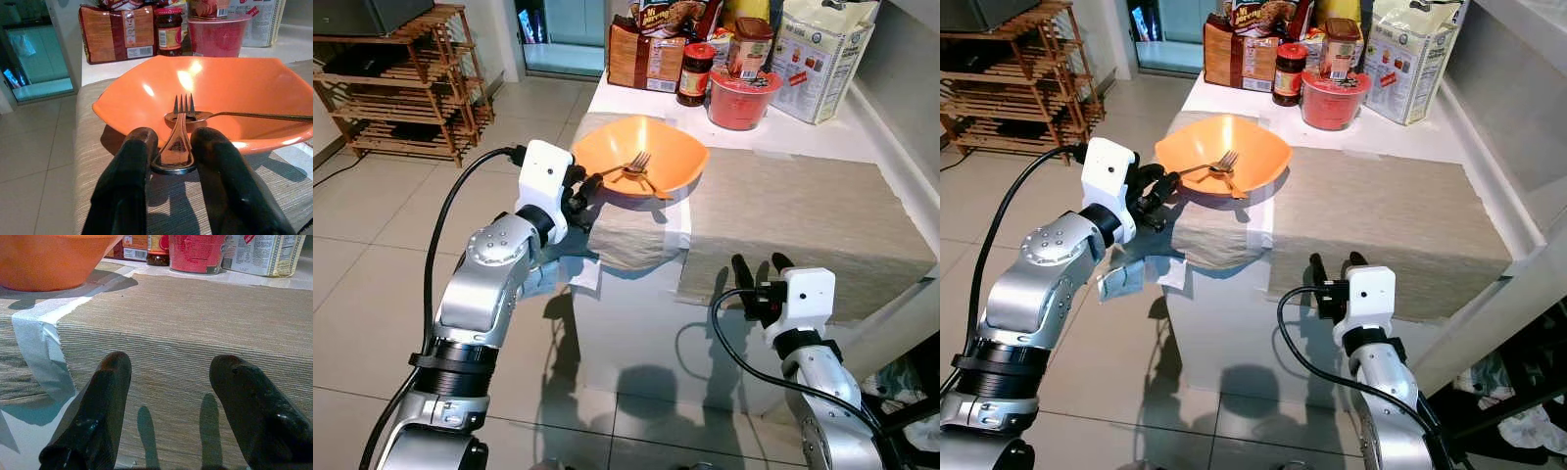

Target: Setting the table

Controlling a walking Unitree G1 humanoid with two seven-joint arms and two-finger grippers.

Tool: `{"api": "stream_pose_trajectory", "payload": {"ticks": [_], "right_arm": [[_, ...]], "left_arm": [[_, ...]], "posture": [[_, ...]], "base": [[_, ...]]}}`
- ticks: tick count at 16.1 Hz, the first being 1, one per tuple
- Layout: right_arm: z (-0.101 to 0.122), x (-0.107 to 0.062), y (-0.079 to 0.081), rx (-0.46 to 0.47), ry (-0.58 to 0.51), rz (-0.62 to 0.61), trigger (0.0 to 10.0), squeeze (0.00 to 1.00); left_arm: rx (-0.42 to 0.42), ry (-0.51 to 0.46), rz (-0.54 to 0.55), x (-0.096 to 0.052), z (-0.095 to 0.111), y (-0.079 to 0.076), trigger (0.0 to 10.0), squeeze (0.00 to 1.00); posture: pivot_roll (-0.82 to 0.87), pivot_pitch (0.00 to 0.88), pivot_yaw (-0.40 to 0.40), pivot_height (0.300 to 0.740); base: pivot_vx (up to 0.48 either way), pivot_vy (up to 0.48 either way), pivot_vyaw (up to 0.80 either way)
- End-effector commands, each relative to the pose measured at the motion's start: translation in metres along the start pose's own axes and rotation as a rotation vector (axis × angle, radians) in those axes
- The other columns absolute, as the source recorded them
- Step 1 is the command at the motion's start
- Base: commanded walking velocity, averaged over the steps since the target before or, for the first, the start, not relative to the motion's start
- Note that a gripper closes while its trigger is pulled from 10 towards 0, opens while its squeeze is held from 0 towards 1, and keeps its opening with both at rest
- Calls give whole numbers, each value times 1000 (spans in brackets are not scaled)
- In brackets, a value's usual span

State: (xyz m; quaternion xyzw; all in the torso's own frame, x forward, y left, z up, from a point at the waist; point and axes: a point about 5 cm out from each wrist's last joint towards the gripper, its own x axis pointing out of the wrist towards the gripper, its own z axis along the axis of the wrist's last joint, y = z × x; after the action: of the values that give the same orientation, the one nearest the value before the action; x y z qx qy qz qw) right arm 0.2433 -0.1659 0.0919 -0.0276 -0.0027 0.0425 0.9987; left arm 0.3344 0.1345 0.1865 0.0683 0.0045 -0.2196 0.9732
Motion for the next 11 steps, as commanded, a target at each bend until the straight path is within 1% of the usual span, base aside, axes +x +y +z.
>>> {"api": "stream_pose_trajectory", "payload": {"ticks": [1,4,10,11], "right_arm": [[1,1,-1,-8,3,-6,10000,0],[1,1,0,-8,4,-4,10000,0],[0,1,0,-10,8,-4,10000,0],[0,1,0,-10,8,-4,10000,0]], "left_arm": [[3,-46,12,3,11,1,0,0],[10,-76,8,3,15,0,0,0],[1,-174,61,1,28,5,0,0],[26,-201,81,-2,30,6,0,0]], "posture": [[-14,0,4,736],[-14,0,5,736],[-13,0,4,736],[-12,0,3,736]], "base": [[0,0,0],[0,0,0],[0,0,0],[0,0,0]]}}
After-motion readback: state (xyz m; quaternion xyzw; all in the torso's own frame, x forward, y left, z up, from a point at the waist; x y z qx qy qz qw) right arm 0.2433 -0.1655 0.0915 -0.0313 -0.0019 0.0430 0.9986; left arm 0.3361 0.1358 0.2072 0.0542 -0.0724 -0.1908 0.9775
